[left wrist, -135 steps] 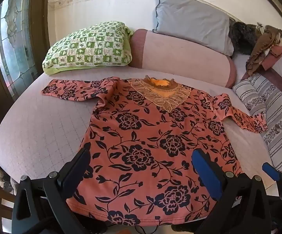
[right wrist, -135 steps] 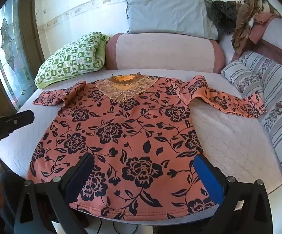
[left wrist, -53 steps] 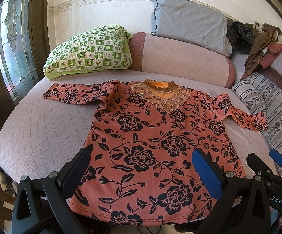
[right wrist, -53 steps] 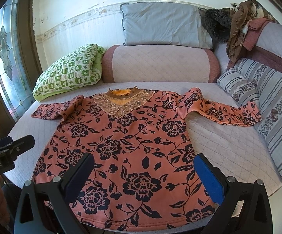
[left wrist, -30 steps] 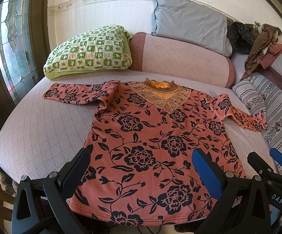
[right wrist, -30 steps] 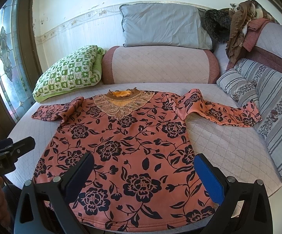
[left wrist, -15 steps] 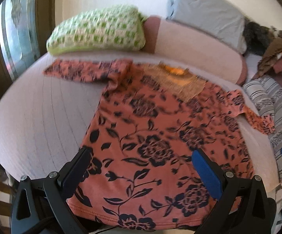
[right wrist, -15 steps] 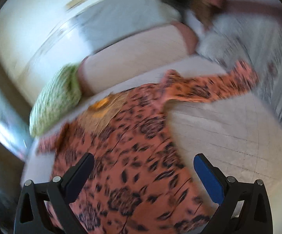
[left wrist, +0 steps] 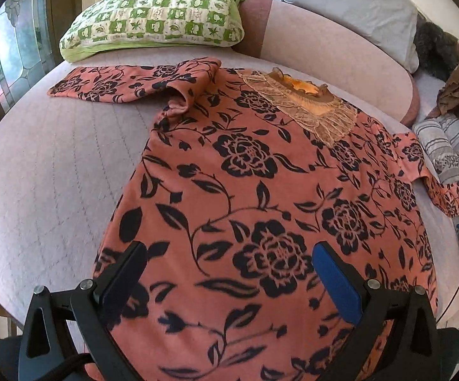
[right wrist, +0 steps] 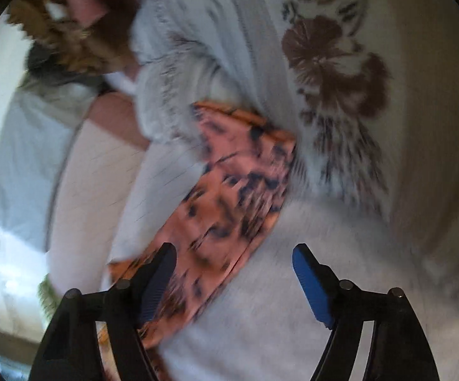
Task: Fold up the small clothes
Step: 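Grasp the sleeve of the floral top with the right gripper and lift it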
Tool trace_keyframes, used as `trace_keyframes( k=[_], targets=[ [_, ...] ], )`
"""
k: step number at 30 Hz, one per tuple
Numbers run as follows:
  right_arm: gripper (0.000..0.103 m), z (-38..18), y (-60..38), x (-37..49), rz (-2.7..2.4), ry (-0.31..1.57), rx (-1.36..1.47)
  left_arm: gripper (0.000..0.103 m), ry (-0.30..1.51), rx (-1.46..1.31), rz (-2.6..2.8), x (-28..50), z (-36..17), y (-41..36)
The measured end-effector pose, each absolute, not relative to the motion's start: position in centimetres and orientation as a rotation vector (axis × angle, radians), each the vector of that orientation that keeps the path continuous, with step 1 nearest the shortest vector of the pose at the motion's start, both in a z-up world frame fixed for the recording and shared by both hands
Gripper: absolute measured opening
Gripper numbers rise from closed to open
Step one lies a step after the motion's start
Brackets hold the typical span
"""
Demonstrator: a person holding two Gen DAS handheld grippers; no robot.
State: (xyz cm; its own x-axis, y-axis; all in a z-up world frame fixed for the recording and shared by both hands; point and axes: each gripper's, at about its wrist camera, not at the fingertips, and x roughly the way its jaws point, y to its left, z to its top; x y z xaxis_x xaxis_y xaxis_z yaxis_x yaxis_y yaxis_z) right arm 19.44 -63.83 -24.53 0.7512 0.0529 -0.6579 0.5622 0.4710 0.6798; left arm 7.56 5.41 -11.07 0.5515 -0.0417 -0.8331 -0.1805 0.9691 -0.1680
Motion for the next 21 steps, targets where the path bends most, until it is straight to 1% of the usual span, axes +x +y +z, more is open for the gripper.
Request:
trace_keyframes(
  k=[2, 3, 5, 7, 8, 9, 12, 15, 18, 21],
  targets=[
    [0.077, -25.6, -64.8, 20.8, -0.38, 0.681, 1.073, 0.103, 0.988, -0.255, 0.082, 8.1, -11.4, 5.7],
    [0.075, -25.9, -65.1, 21.5, -0.402, 0.682, 1.072, 0.103, 0.993, -0.258, 0.081, 8.4, -11.7, 5.9],
    [0.068, -25.9, -65.4, 22.5, -0.433, 0.672, 1.044, 0.103, 0.998, -0.257, 0.08, 8.8, -12.1, 6.2],
    [0.051, -26.3, -66.0, 23.4, -0.504, 0.692, 1.02, 0.103, 0.997, -0.25, 0.081, 8.9, -12.4, 6.5],
    [0.046, -26.4, -66.0, 23.6, -0.533, 0.692, 1.01, 0.103, 0.994, -0.247, 0.084, 8.9, -12.5, 6.6],
    [0.036, -26.2, -65.9, 23.8, -0.556, 0.693, 0.991, 0.103, 0.993, -0.246, 0.086, 9.0, -12.7, 6.7],
    [0.026, -25.5, -65.9, 24.8, -0.613, 0.718, 0.908, 0.103, 0.994, -0.243, 0.084, 9.1, -13.0, 7.0],
    [0.007, -24.7, -65.1, 25.7, -0.624, 0.732, 0.823, 0.103, 0.989, -0.245, 0.085, 9.1, -13.1, 7.3],
    [0.006, -21.0, -62.5, 26.2, -0.57, 0.66, 0.685, 0.103, 0.975, -0.259, 0.087, 8.9, -13.0, 7.8],
    [0.006, -16.3, -59.6, 26.3, -0.47, 0.572, 0.614, 0.103, 0.959, -0.283, 0.089, 8.6, -12.7, 8.3]
  ],
)
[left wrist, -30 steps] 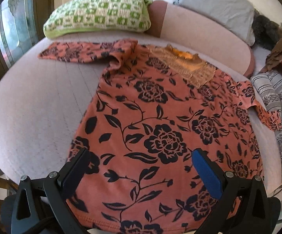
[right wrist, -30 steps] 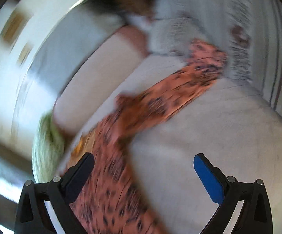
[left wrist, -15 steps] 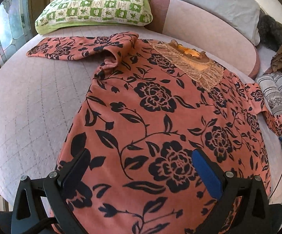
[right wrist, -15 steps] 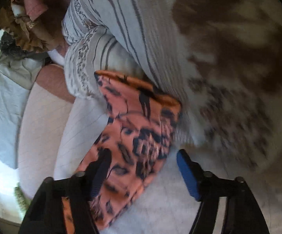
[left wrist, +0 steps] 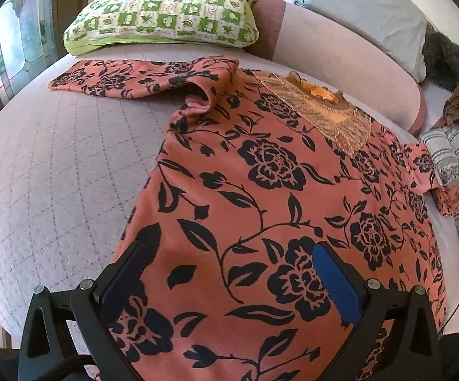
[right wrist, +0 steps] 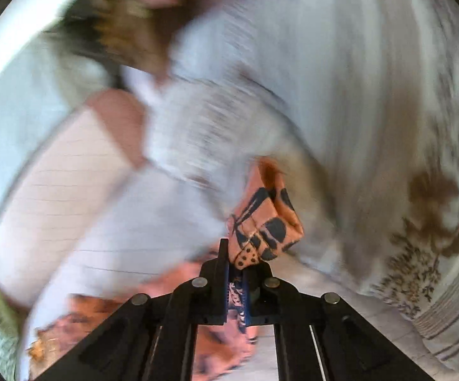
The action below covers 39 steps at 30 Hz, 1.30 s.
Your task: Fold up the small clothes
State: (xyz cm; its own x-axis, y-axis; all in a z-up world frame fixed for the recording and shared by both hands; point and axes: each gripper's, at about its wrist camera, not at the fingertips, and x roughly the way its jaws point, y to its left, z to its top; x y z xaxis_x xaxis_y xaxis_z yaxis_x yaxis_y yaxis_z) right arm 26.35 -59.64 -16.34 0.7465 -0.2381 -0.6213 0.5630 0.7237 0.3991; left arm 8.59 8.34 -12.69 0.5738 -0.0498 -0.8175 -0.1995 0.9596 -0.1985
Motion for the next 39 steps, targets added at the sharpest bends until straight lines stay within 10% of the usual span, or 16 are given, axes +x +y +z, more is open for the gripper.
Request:
trace_keyframes(
  k=[8, 15, 17, 18, 19, 39],
  targets=[
    [0.006, -3.4, -39.1, 26.0, 0.043, 0.428, 0.368, 0.103, 0.887, -0.343, 0.082, 7.4, -11.2, 9.6],
    [0.012, -9.4, -18.6, 28.1, 0.338, 0.603, 0.34, 0.103, 0.859, -0.381, 0.125, 6.3, -10.9, 12.2],
    [0.044, -13.7, -13.9, 28.6, 0.449, 0.695, 0.33, 0.103, 0.858, -0.401, 0.136, 6.1, -11.0, 12.9],
    [0.079, -15.8, -12.1, 29.6, 0.463, 0.759, 0.292, 0.103, 0.857, -0.412, 0.145, 6.0, -11.0, 13.3],
    [0.083, -18.5, -10.7, 29.8, 0.49, 0.846, 0.288, 0.103, 0.857, -0.422, 0.149, 6.0, -11.0, 13.6],
    [0.083, -23.8, -33.2, 21.0, 0.407, 0.823, 0.825, 0.096, 1.017, -0.697, -0.097, 28.6, -13.8, 9.2]
  ],
)
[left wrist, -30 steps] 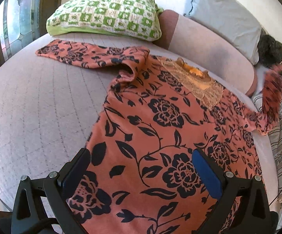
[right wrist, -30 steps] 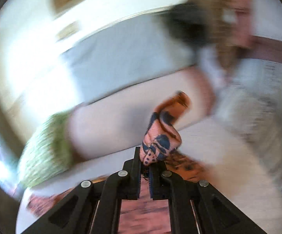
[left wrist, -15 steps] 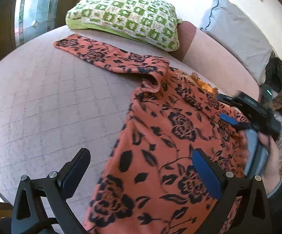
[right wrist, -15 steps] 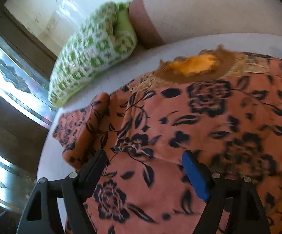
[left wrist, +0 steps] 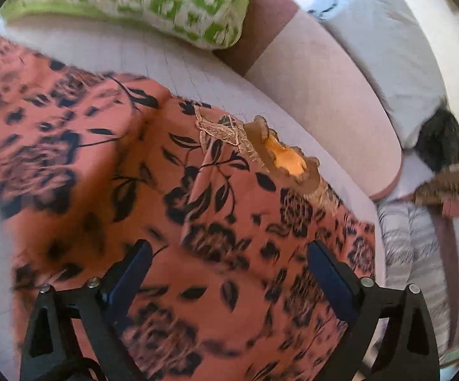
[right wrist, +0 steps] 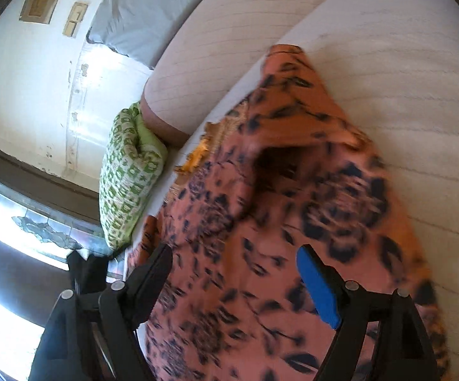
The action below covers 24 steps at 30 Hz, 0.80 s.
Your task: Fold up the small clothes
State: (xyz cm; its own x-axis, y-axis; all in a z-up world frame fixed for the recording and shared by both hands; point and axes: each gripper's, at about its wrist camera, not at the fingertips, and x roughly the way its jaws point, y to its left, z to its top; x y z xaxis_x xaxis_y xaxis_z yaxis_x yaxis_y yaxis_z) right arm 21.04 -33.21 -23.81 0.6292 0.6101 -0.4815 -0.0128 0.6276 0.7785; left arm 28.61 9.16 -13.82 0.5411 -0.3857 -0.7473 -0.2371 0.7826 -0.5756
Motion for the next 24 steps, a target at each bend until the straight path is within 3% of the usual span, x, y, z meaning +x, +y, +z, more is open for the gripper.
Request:
trace_keyframes(
  k=[2, 4, 6, 7, 8, 15, 19, 20, 24],
  targets=[
    [0.083, -24.3, -33.5, 21.0, 0.408, 0.833, 0.831, 0.088, 1.042, -0.757, -0.084, 29.6, -15.0, 9.3],
    [0.083, -24.1, -33.1, 21.4, 0.448, 0.832, 0.814, 0.07, 1.087, -0.791, -0.049, 30.4, -16.3, 9.4],
    [0.083, -23.5, -32.4, 21.5, 0.481, 0.82, 0.783, 0.038, 1.092, -0.736, -0.008, 30.8, -16.3, 9.3],
    [0.083, -23.2, -32.0, 21.5, 0.503, 0.815, 0.766, 0.028, 1.106, -0.703, 0.002, 31.0, -16.3, 9.1],
    [0.083, -23.0, -31.9, 21.3, 0.514, 0.808, 0.745, 0.008, 1.121, -0.684, 0.012, 31.3, -16.3, 9.0],
    [0.083, -24.0, -33.2, 21.5, 0.428, 0.81, 0.749, 0.008, 0.856, -0.403, 0.115, 27.7, -10.7, 7.8],
    [0.083, -24.5, -33.7, 21.7, 0.392, 0.823, 0.764, 0.012, 1.0, -0.366, 0.105, 29.2, -14.3, 7.7],
    [0.083, -24.4, -33.6, 21.8, 0.39, 0.827, 0.762, 0.017, 1.033, -0.351, 0.113, 29.5, -15.1, 7.9],
    [0.083, -21.9, -34.2, 22.7, 0.408, 0.776, 0.77, 0.021, 1.004, -0.326, 0.1, 29.5, -15.0, 8.3]
  ],
)
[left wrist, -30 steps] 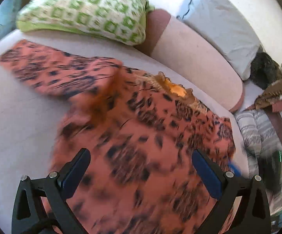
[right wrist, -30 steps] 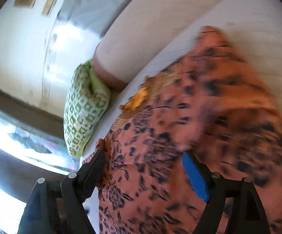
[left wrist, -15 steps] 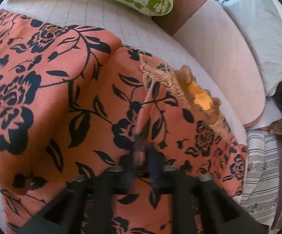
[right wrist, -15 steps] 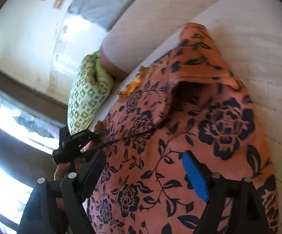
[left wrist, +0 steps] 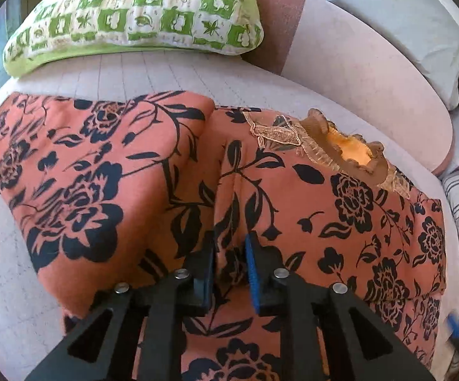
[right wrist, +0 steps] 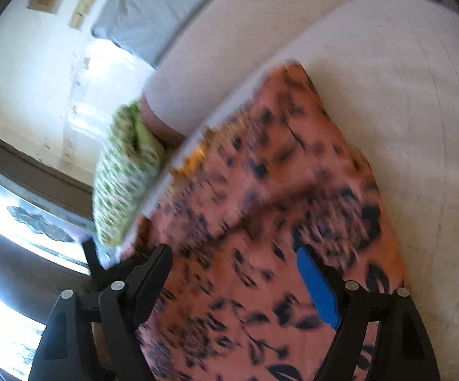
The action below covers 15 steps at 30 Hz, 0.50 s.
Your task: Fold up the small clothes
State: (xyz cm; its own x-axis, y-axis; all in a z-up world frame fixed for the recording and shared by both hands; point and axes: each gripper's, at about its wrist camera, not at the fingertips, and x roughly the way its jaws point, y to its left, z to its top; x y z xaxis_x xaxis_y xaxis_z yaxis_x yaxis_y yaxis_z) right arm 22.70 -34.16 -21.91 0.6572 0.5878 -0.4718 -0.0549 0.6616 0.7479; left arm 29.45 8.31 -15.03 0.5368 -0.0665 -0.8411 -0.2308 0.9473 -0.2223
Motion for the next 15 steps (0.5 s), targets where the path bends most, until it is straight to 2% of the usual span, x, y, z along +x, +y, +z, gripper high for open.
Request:
trace_keyframes(
  k=[3, 7, 8, 9, 10, 12, 15],
  targets=[
    [0.087, -19.9, -34.8, 27.0, 0.481, 0.754, 0.828, 0.023, 1.009, -0.328, 0.093, 29.4, -14.7, 8.4],
    [0.087, -23.3, -36.7, 34.6, 0.409, 0.878, 0.931, 0.024, 1.012, -0.295, 0.083, 29.3, -14.5, 8.1],
    [0.079, -24.6, -37.7, 35.3, 0.314, 0.915, 0.926, 0.025, 1.012, -0.281, 0.079, 29.0, -14.5, 8.0],
    [0.076, -26.2, -39.2, 35.5, 0.294, 0.914, 1.037, 0.025, 1.01, -0.27, 0.074, 29.1, -14.5, 7.4],
    [0.076, -26.8, -40.4, 34.8, 0.308, 0.874, 1.164, 0.026, 1.005, -0.261, 0.07, 29.2, -14.5, 7.4],
    [0.083, -24.4, -40.2, 34.3, 0.319, 0.864, 1.105, 0.026, 0.998, -0.257, 0.07, 29.6, -14.9, 7.2],
    [0.083, -21.6, -38.4, 35.7, 0.456, 0.848, 1.041, 0.03, 0.99, -0.261, 0.066, 29.5, -14.7, 6.9]
  ],
)
